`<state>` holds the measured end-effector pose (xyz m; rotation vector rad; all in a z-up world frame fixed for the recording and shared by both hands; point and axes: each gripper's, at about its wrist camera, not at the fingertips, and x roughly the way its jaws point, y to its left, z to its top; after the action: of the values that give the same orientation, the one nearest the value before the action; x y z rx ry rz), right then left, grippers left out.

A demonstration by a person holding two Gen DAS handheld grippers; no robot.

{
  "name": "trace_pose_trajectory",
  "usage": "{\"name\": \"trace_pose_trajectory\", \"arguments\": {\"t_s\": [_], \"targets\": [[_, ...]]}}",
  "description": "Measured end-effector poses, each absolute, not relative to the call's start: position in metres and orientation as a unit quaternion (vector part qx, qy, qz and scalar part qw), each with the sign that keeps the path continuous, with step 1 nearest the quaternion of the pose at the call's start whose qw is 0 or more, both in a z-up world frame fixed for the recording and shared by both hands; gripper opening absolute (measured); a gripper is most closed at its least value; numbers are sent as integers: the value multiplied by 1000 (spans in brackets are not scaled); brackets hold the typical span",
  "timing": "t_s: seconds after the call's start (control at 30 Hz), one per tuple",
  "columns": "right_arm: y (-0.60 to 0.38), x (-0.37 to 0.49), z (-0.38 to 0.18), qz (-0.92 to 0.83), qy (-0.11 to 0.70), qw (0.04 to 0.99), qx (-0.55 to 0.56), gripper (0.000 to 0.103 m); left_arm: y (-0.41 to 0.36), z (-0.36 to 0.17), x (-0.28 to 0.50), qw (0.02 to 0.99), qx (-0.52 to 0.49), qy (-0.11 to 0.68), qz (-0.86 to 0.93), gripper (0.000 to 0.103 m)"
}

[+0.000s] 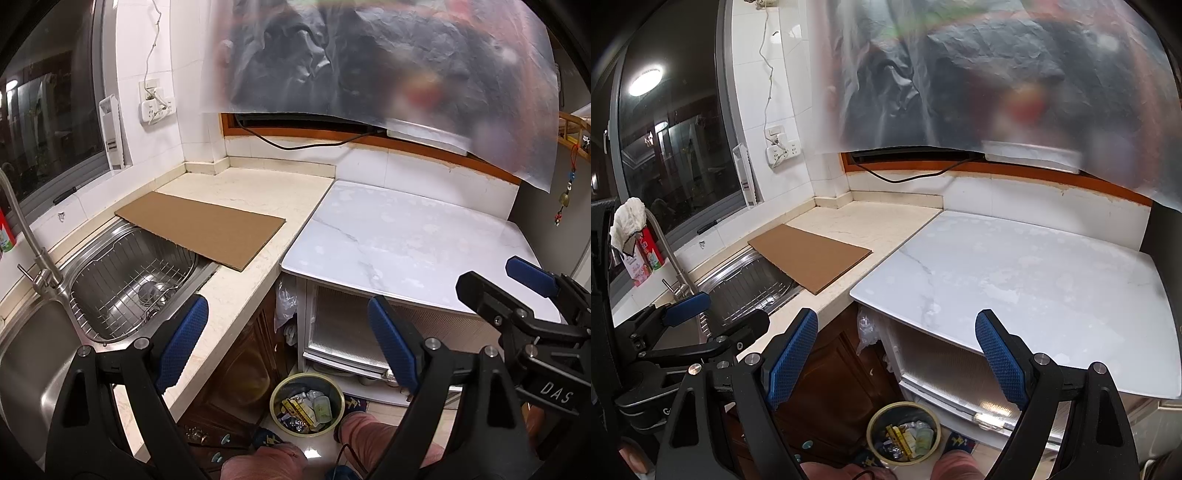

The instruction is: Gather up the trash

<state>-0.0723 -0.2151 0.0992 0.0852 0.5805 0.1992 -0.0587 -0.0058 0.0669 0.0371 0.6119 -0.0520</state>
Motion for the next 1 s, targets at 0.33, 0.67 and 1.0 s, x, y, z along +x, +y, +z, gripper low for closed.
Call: {"name": "trace_pose_trajectory", "arguments": {"t_s": [0.33,0.67,1.0], "targets": [[-214,-73,99,96,287,952,42,89,-10,64,-57,951,14,308,-21,85],[-216,-73,93,96,289,952,42,89,-12,60,-55,950,14,312,-16,84],[-215,-73,92,95,289,952,41,89,-10,57,-56,949,17,313,-13,84]]}}
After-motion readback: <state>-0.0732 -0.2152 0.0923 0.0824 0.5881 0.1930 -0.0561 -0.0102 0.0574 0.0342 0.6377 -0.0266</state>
